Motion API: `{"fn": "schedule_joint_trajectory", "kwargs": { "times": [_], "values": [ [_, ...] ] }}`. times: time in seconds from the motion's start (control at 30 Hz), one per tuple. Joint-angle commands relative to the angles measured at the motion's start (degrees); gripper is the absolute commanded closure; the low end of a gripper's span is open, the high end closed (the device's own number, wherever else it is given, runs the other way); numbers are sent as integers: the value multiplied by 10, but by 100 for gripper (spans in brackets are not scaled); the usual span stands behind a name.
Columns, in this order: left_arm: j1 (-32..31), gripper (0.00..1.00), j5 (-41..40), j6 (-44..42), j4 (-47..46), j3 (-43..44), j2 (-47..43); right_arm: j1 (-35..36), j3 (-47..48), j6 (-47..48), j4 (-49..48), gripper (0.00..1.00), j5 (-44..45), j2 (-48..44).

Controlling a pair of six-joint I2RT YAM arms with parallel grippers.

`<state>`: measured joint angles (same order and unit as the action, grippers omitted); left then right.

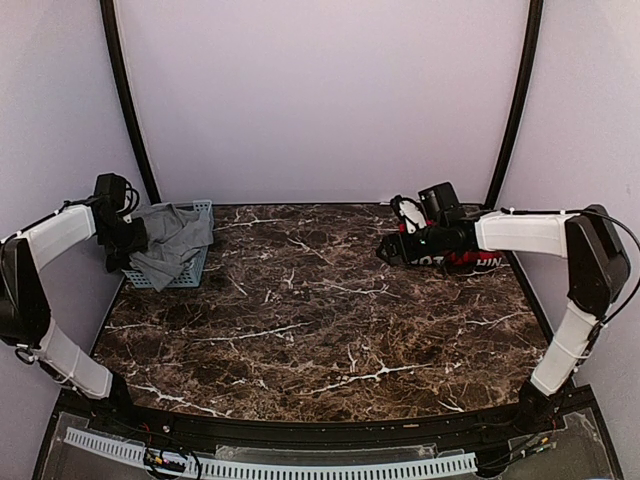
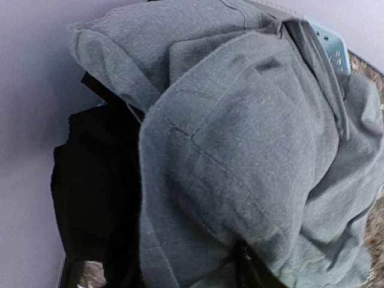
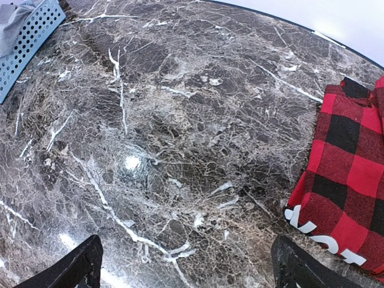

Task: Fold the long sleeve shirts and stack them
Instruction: Pick up the crumpled shirt from the bin, then place the crumpled shirt at the center of the board.

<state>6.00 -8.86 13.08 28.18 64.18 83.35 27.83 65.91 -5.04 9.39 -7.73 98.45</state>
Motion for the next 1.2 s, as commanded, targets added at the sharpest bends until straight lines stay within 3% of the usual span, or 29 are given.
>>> {"fn": "schedule_joint_trajectory", "kwargs": {
  "times": [0.0,0.13,0.37,0.5,0.57,0.7,0.8,0.9,1.03,1.17],
  "values": [
    [3,68,53,-2,-10,42,-4,11,-16,-8,-17,6,-5,2],
    [3,97,75,-3,-18,49,-15,14,-23,-10,-15,7,-5,-5],
    [2,100,205,9,-74,70,-114,16,-29,-13,3,7,0,-30],
    [-4,100,382,89,-143,143,-149,16,-33,-21,8,7,-2,-56],
    [-39,100,452,138,-187,199,-142,16,-36,-28,10,7,-5,-75],
    [-188,100,514,154,-209,354,-103,16,-51,-39,10,7,-2,-115],
    [-269,100,535,172,-226,374,-78,16,-63,-48,8,7,12,-142],
    [-328,100,525,146,-213,340,-48,15,-76,-54,6,6,31,-166],
    [-445,94,528,80,-143,341,70,12,-91,-63,12,4,68,-188],
    [-512,89,495,45,-113,354,212,9,-99,-70,30,2,99,-194]
  ]
}}
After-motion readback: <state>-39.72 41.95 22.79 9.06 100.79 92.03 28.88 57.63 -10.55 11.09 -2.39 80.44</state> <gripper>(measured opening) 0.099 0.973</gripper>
